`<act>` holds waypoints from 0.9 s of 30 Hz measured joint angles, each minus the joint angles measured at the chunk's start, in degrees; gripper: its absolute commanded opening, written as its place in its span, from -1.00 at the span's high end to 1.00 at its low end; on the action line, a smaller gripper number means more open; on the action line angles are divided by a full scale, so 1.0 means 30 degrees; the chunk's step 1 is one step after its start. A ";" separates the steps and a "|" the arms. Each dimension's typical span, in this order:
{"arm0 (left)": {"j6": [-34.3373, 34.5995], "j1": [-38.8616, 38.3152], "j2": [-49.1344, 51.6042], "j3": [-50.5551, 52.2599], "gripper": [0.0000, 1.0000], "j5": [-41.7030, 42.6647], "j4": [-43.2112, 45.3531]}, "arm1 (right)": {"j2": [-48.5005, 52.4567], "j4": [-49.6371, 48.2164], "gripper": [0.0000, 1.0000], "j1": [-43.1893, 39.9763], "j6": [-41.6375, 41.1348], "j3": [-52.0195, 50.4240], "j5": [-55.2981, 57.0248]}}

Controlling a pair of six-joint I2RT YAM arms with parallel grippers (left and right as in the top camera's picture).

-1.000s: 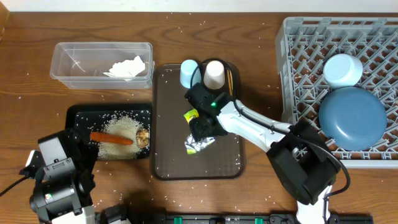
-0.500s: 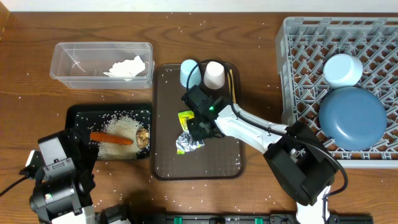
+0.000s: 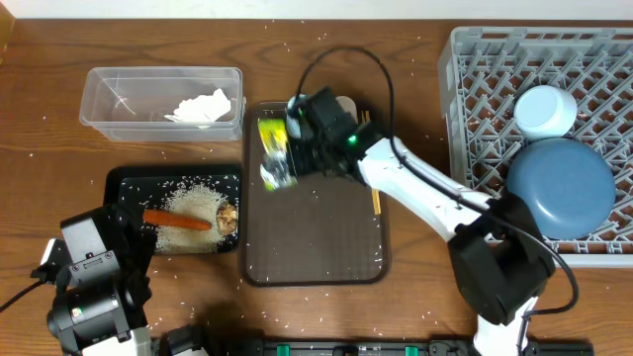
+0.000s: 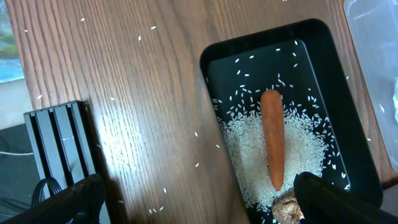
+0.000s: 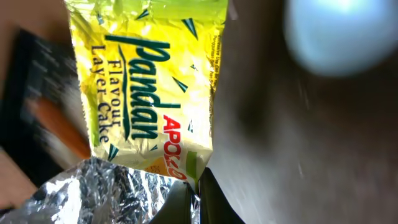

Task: Sort waste into correct bins and load items into the dishwasher rack
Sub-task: 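Carry the wrappers left and drop them into the clear bin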

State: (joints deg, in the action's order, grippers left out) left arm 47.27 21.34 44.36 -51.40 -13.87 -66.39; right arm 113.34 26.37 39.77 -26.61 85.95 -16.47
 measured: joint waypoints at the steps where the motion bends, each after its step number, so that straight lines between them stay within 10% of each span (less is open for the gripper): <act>1: 0.0000 0.0000 0.0000 -0.0007 -0.96 0.0000 -0.0007 | -0.0058 -0.0787 0.98 -0.0007 -0.0058 0.0080 -0.0138; 15: 0.0000 0.0000 0.0000 -0.0007 -0.96 0.0000 0.0000 | 0.0044 -1.0732 0.98 0.0000 -0.0896 0.0226 -0.0357; 27: 0.0000 0.0000 0.0000 -0.0007 -0.96 0.0000 0.0000 | 0.4743 -1.0316 0.98 0.0109 -0.1348 0.5909 0.0430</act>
State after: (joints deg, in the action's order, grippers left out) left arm 47.27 21.34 44.36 -51.42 -13.87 -66.39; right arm 127.57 -4.58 40.10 -30.65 103.68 -15.18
